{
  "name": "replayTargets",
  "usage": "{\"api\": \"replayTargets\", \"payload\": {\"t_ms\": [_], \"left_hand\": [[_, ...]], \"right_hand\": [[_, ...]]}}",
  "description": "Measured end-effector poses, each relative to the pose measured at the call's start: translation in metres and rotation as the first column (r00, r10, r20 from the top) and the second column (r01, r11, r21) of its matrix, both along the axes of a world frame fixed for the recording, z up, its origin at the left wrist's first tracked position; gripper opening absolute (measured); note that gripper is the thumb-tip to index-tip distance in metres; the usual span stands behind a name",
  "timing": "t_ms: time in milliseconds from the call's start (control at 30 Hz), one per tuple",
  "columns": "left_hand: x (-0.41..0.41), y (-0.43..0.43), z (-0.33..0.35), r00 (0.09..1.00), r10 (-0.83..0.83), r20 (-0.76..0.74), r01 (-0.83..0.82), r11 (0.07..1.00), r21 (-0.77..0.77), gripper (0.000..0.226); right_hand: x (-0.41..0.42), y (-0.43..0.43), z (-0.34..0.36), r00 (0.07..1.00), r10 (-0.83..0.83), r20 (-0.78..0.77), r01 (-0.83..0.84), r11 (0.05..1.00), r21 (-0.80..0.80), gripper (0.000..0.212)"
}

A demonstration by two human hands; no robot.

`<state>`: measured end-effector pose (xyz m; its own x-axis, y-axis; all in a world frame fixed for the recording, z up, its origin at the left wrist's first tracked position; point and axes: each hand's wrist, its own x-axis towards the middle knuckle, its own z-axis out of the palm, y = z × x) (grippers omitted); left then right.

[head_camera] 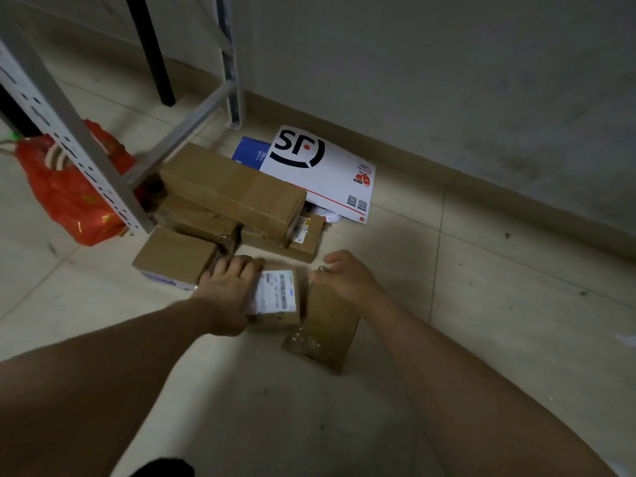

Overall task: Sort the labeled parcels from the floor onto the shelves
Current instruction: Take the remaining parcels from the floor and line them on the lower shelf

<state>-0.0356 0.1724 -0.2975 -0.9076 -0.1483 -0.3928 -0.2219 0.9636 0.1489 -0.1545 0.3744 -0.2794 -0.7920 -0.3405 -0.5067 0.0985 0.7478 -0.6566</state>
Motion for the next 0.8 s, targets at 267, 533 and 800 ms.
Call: {"api": "replayTargets", "payload": {"t_ms": [267, 533, 800], "left_hand": [[-0.012, 0.016, 0.08, 0.863, -0.494, -0.105, 0.5, 0.866, 0.028, 0.106], [-0.014, 0.026, 0.145, 0.882, -0.066, -0.467, 0.22, 0.933, 0.284, 0.108], [-0.001, 0.032, 0.171, 0.937, 0.261, 0.231, -0.199, -0.142, 0.97, 0.113]], "right_hand": [[0.014, -0.003, 0.038, 0.906, 0.374, 0.199, -0.352, 0.926, -0.14, 0.081], [0.029, 0.051, 0.104, 0.886, 0.101, 0.453, 0.042, 0.955, -0.295, 0.024], [0.042, 0.033, 0.155, 0.872, -0.043, 0.488, 0.417, 0.59, -0.692, 0.06]]}}
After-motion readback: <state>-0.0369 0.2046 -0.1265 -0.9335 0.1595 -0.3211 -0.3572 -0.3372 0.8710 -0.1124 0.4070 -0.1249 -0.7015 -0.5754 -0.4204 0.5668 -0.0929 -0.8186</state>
